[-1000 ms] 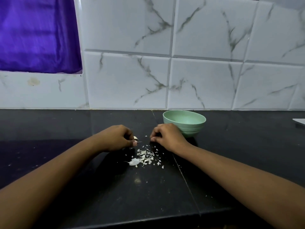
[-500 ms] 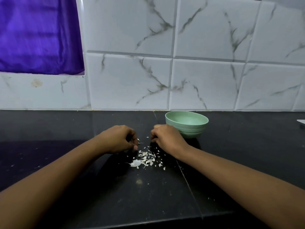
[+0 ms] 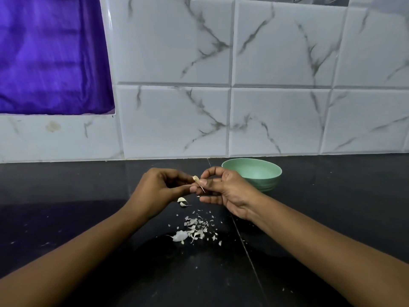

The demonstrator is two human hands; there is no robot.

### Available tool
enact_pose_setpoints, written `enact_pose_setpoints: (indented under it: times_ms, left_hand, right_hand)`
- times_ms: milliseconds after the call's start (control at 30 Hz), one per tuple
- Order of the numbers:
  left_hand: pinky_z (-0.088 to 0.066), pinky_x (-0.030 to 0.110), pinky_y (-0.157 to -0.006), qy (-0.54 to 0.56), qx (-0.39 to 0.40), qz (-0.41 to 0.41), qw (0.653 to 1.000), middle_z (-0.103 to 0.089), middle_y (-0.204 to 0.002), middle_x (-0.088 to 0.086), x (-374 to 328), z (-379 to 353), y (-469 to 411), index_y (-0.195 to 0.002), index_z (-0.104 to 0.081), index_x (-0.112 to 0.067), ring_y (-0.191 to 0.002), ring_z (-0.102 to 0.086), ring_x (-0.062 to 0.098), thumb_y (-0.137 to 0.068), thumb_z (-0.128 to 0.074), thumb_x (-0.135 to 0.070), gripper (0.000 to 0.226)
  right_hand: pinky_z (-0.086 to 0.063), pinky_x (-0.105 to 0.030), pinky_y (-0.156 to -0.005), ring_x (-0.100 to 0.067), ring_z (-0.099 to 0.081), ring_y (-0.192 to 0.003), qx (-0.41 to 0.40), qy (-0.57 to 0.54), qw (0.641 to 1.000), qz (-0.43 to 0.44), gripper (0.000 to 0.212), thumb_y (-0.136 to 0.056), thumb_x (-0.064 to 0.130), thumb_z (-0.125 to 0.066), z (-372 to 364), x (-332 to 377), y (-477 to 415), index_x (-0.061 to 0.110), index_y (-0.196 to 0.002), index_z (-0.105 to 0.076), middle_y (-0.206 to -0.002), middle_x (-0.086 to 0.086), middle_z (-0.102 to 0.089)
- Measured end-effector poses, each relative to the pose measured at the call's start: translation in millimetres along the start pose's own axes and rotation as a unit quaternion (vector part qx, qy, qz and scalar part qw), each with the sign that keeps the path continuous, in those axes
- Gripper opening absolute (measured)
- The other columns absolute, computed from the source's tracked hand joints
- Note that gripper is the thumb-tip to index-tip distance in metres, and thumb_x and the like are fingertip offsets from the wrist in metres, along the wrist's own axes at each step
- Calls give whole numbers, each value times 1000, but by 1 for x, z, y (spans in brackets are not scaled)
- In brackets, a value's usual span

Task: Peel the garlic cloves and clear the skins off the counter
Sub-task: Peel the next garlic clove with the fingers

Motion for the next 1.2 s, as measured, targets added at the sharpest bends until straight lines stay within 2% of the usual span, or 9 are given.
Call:
enact_pose_setpoints:
  times_ms: [133,200,267,467,567,700,933,1100,1200]
  left_hand:
    - [-57,24,-63,80,-23,-2,997,-76,-79,-2,-3,-6,3,-86,-75,-23,-76,-71,9,-66,-73,-29,21]
    - [-57,32,-65,75,-43,-2,996,-75,-78,0,-3,-6,5,-85,-76,-23,-77,-72,16,-65,-72,-33,23]
    - [-58,34,-65,63,-59,-1,996,-75,-76,-1,-3,-6,6,-83,-76,-22,-75,-72,17,-65,-73,-35,23]
    - [-55,20,-60,4,-105,-15,994,-73,-68,-8,-3,-1,4,-77,-75,-22,-66,-70,6,-72,-80,-21,7]
    - [-51,14,-58,-19,-105,-20,994,-72,-65,-9,-6,-2,6,-77,-75,-20,-60,-68,5,-72,-80,-24,9]
    - [-49,11,-55,-21,-103,-15,994,-71,-61,-6,-8,-4,6,-77,-74,-17,-56,-67,3,-71,-80,-24,11]
    - [-60,34,-67,28,-76,17,997,-72,-63,4,-6,-3,5,-79,-74,-13,-62,-71,16,-72,-79,-21,11]
    - [-61,38,-65,63,-61,14,996,-72,-66,7,-9,-4,7,-78,-72,-12,-61,-71,18,-64,-77,-26,21]
    - [-60,36,-62,79,-53,9,995,-72,-66,7,-11,-6,8,-79,-72,-11,-59,-69,17,-60,-76,-27,25]
  right_hand:
    - [-55,-24,-50,-13,-69,-64,11,3,1000,9,13,-86,-1,-61,-1,1,1,10,-85,-55,-71,-5,-70]
    - [-55,-24,-50,-13,-69,-64,18,14,1000,13,12,-87,-1,-61,-3,1,2,10,-85,-56,-73,-4,-71]
    - [-56,-24,-51,-13,-70,-65,18,34,999,20,11,-87,0,-60,-4,3,3,10,-85,-58,-74,-3,-72]
    - [-57,-28,-57,-16,-71,-78,6,114,992,53,3,-85,15,-68,-3,9,6,12,-86,-68,-88,-4,-74]
    - [-57,-30,-59,-17,-71,-76,-22,141,987,73,8,-82,16,-71,-2,7,5,8,-83,-69,-87,-5,-74]
    - [-57,-29,-55,-13,-69,-70,-26,156,984,79,3,-83,11,-69,0,6,2,10,-80,-68,-81,-2,-72]
    - [-56,-28,-58,-9,-67,-67,3,234,966,107,7,-89,9,-63,-1,13,3,12,-82,-64,-76,2,-67]
    - [-57,-35,-63,-10,-67,-68,-3,260,959,114,10,-89,9,-63,-2,14,3,13,-79,-64,-75,1,-68]
    - [-57,-35,-63,-8,-66,-67,-9,256,960,113,14,-88,7,-62,-2,14,4,14,-76,-63,-72,4,-67]
Point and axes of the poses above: each hand's wrist, its own y-axis away from the middle knuckle, its own z-axis out of the back of the hand, x = y × z, the point moved 2 cm from there along -y, towards the middle knuckle
